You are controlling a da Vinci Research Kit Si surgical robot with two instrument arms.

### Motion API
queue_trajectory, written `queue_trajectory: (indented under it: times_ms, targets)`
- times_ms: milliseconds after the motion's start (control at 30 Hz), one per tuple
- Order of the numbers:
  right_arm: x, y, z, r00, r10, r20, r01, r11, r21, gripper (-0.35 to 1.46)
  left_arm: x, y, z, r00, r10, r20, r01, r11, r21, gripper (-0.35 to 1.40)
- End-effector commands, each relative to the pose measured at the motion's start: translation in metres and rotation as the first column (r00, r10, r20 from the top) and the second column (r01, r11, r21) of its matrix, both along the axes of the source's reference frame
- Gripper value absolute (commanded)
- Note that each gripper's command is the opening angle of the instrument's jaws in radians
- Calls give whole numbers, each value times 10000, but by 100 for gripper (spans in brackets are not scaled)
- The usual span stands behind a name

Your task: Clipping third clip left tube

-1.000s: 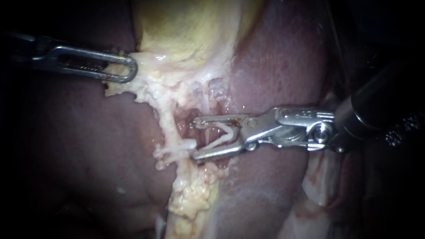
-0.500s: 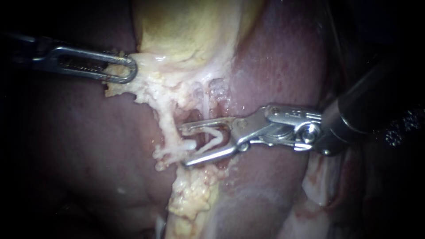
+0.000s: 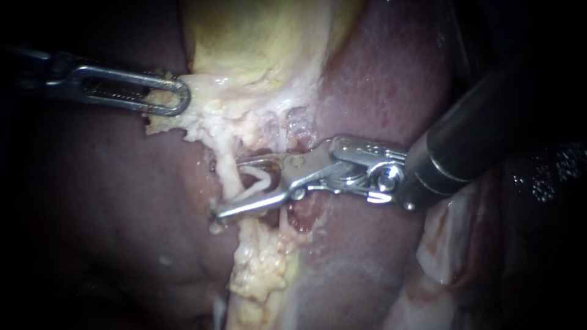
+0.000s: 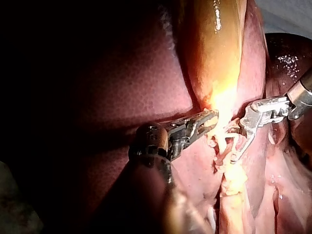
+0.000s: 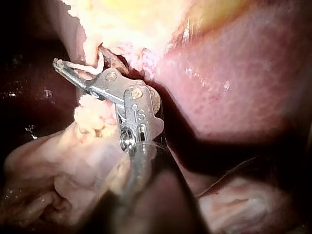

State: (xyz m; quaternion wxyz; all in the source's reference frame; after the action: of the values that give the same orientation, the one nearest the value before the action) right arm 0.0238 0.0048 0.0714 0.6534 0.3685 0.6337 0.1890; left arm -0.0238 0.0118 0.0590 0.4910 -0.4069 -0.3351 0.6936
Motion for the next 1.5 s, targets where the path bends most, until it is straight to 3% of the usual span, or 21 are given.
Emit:
queue_trajectory:
  times_ms: [33, 233, 567, 800, 933, 1167, 1400, 1500]
  targets:
    - [1, 2, -3, 10000, 70, -67, -70, 10000, 29, 47, 0, 0, 0, 10000, 5, 26, -5, 10000, 1, -35]
    - [6, 9, -14, 9992, 285, -294, -275, 9991, 330, 48, 0, 0, 1, 10000, 4, 25, -4, 10000, 0, -35]
    - [7, 6, -57, 9990, 204, -393, -185, 9987, 485, 45, 0, 0, 1, 10000, 11, 29, -11, 10000, -1, -35]
    - [2, 8, -90, 9988, 403, -274, -386, 9974, 607, 43, 1, 0, 1, 10000, 14, 31, -14, 10000, -2, -35]
    - [-1, 12, -93, 9982, 596, -120, -586, 9959, 683, 40, 1, 0, 2, 10000, 29, 6, -29, 10000, 2, -35]
    - [-11, 14, -89, 9970, 757, 159, -771, 9885, 1300, 17, 1, 0, 2, 10000, 28, 4, -28, 10000, -1, -35]
    - [-19, 12, -90, 9971, 649, 386, -726, 9642, 2552, -35, 0, -1, 2, 10000, 39, -25, -39, 10000, -2, -35]
    - [-22, 10, -90, 9972, 655, 359, -725, 9643, 2547, -35, 0, -1, 3, 10000, 38, -27, -38, 10000, -5, -35]
